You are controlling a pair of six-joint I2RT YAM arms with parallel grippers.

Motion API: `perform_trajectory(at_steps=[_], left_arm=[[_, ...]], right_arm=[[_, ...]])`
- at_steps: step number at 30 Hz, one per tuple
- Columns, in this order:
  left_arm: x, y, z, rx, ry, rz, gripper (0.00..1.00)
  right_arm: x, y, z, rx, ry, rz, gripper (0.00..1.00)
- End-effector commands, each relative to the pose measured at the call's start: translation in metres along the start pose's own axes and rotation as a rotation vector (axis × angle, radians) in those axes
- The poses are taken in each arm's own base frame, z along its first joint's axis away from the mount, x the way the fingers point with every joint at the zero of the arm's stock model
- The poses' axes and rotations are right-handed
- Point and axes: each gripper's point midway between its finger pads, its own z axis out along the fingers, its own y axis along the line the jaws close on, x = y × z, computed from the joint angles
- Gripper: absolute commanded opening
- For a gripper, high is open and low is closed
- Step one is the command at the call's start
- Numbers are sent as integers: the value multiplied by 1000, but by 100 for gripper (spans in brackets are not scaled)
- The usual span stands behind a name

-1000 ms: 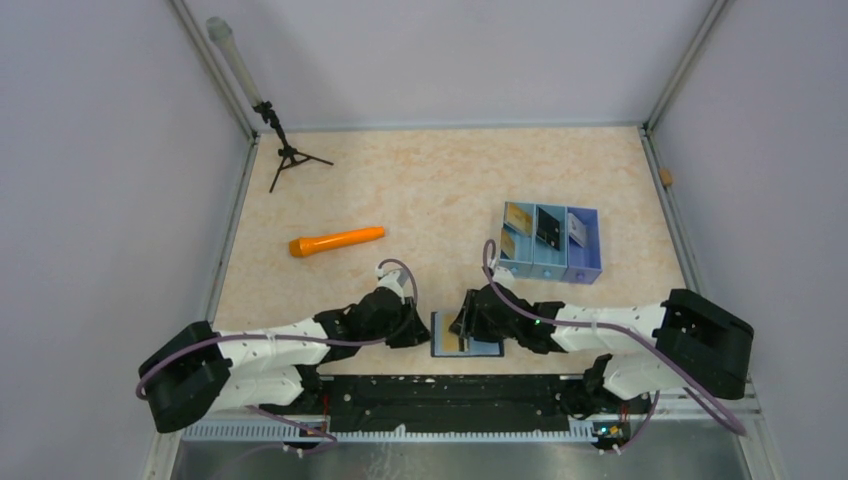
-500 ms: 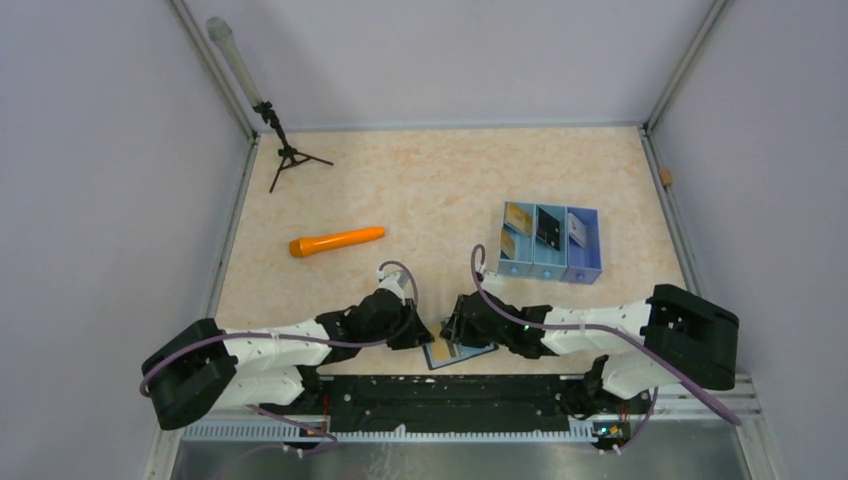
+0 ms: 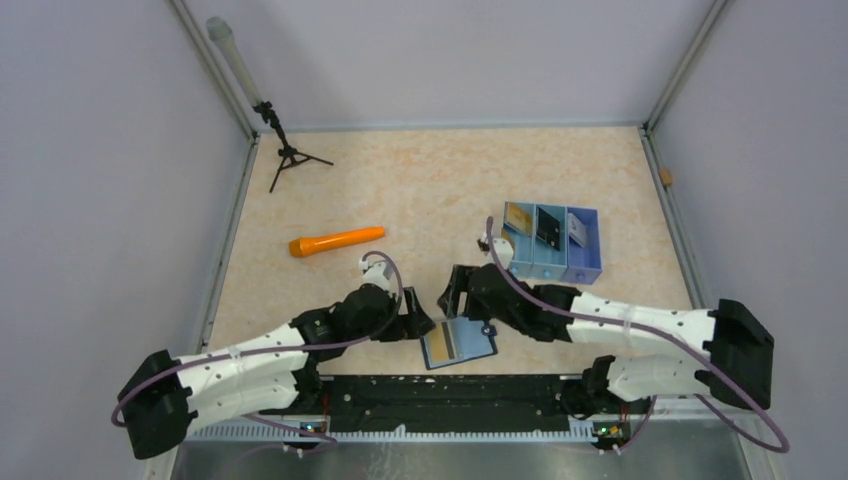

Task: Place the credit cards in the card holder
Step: Insert the credit card into the card holder, then pick up the credit card from the storage box.

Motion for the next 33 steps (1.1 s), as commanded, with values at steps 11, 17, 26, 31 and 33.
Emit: perform_trajectory(at_steps=[11, 17, 26, 31, 33], left_arm=[[-125, -17, -62, -110, -84, 221, 99], [-160, -15, -71, -153, -134, 284, 99], [-162, 1, -66, -187, -145, 286, 99], [-162, 3, -65, -188, -151, 281, 99], [-163, 3, -66, -189, -153, 281, 99]], right_arm=[[-179, -64, -13, 244, -150, -255, 80], [-185, -89, 23, 373, -92, -262, 73], [-180, -102, 40, 431, -73, -258, 45], [-179, -110, 45, 465, -59, -267, 38], [-180, -114, 47, 483, -57, -272, 36]])
